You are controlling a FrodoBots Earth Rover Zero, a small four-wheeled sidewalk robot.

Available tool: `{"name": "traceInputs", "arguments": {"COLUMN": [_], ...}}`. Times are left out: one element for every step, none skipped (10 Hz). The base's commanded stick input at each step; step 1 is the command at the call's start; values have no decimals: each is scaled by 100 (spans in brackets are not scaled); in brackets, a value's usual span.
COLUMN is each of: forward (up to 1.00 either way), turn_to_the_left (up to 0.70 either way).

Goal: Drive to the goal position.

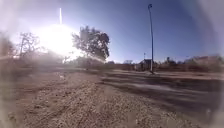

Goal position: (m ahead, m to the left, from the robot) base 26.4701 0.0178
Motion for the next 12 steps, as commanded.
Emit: {"name": "traceInputs", "arguments": {"forward": [50,50,50,50,50,50,50,50,50,50,50,50], "turn_to_the_left": [0,0,0,0,0,0,0,0,0,0,0,0]}}
